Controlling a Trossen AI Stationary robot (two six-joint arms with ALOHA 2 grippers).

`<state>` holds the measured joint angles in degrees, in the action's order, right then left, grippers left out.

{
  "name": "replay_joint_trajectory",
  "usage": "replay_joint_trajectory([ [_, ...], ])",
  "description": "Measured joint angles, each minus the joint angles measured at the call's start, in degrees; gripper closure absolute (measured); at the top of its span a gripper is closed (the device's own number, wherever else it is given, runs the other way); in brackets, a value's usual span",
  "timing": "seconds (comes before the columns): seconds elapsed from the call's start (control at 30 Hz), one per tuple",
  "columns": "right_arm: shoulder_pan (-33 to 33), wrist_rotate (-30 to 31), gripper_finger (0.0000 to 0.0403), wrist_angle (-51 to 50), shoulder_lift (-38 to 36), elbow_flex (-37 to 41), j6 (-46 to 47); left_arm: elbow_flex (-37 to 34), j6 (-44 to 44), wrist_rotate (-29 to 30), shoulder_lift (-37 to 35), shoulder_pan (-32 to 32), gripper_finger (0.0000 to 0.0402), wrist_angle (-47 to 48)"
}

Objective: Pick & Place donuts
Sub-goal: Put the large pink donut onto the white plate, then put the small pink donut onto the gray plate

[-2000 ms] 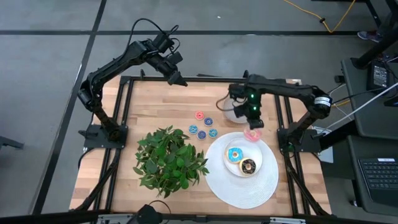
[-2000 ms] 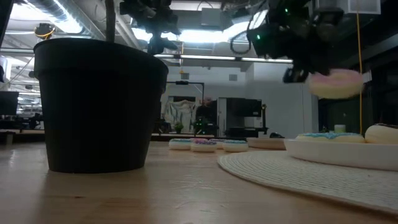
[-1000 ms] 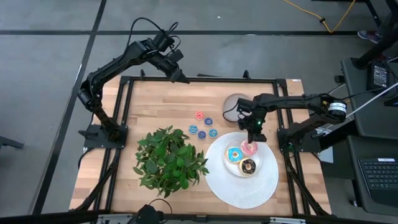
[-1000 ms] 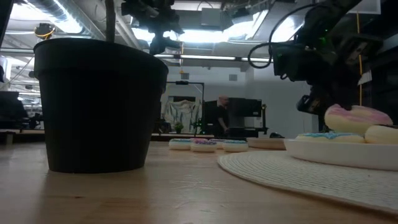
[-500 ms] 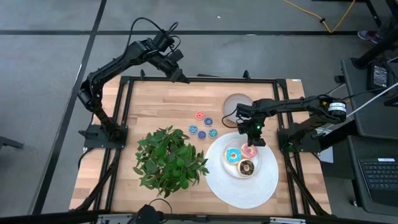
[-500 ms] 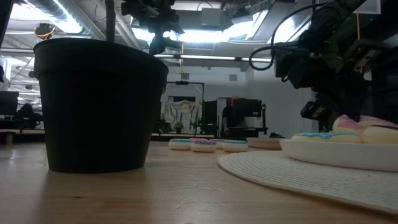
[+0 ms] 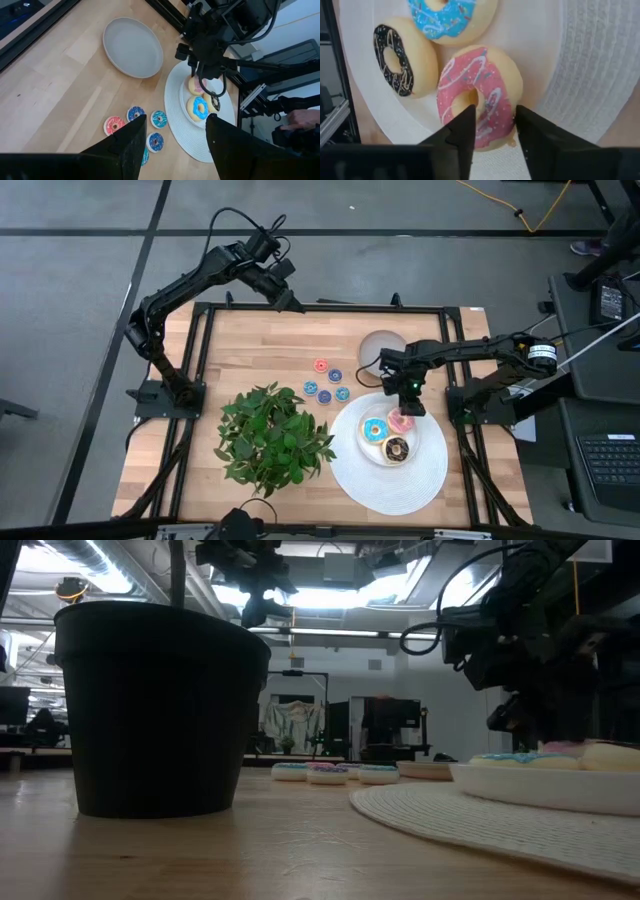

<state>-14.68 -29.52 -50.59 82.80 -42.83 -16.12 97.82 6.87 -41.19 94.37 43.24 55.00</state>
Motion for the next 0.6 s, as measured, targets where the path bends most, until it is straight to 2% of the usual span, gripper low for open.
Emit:
replay_joint_trajectory([
  [0.37,-0.1,0.6,0.0125,0.0,0.0,-0.1,0.8,0.0,0.4,0.0,0.0,0.0,0.0205,0.0],
  [0.6,-0.1,0.7,0.0083,-1.2,0.0,-0.9,0.7,0.0,-1.8,-0.9,0.0,0.0,0.0193,0.1],
])
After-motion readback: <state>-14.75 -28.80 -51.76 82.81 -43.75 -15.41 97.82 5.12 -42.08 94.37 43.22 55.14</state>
